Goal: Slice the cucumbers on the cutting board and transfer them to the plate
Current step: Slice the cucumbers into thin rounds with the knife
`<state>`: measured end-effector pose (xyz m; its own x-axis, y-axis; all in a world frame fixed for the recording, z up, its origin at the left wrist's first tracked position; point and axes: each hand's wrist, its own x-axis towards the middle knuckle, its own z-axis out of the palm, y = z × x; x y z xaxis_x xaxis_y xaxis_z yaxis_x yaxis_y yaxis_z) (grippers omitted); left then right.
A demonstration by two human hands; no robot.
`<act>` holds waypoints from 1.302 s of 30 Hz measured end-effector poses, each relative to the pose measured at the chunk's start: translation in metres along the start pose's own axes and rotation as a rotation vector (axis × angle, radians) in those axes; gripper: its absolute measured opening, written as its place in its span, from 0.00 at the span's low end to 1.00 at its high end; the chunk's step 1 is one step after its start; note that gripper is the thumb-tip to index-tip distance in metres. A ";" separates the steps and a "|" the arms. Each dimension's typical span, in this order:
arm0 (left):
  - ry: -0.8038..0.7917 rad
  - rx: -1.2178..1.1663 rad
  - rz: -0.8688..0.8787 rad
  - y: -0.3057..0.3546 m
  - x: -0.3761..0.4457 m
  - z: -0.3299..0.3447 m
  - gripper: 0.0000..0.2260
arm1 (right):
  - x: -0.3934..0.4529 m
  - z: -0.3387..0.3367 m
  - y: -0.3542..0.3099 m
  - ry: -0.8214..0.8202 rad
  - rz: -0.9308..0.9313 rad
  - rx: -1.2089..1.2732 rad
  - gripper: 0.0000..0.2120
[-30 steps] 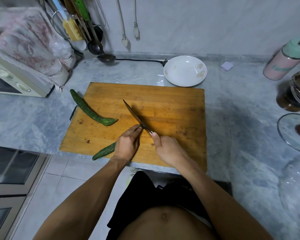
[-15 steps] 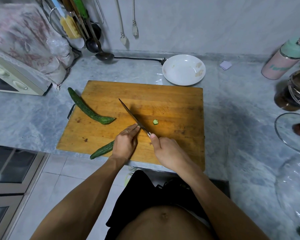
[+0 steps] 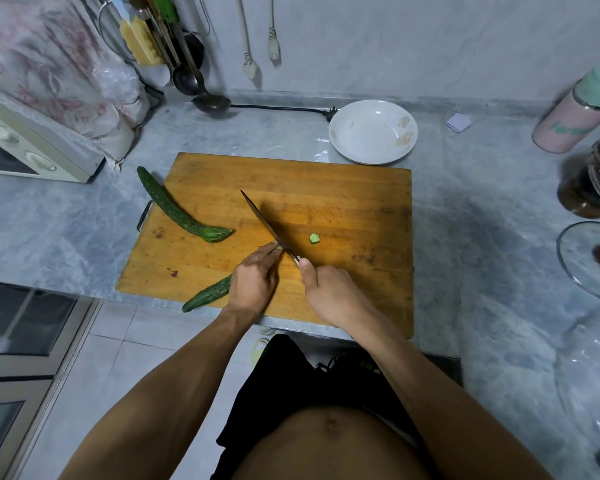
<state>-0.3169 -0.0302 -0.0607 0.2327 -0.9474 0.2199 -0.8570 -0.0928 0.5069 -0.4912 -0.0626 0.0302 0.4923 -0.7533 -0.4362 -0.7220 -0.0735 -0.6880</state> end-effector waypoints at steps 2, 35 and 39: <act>-0.004 -0.008 -0.001 -0.001 0.001 0.000 0.12 | 0.004 0.004 -0.001 0.022 0.003 -0.007 0.31; -0.058 0.084 0.042 0.003 0.006 0.005 0.15 | -0.018 -0.025 0.014 0.001 -0.062 -0.002 0.29; -0.055 0.090 0.054 0.002 0.005 0.006 0.15 | -0.019 -0.023 0.014 -0.013 -0.057 0.026 0.25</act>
<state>-0.3202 -0.0370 -0.0638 0.1614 -0.9669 0.1978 -0.9059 -0.0656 0.4183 -0.5218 -0.0643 0.0427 0.5388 -0.7396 -0.4034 -0.6796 -0.0986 -0.7269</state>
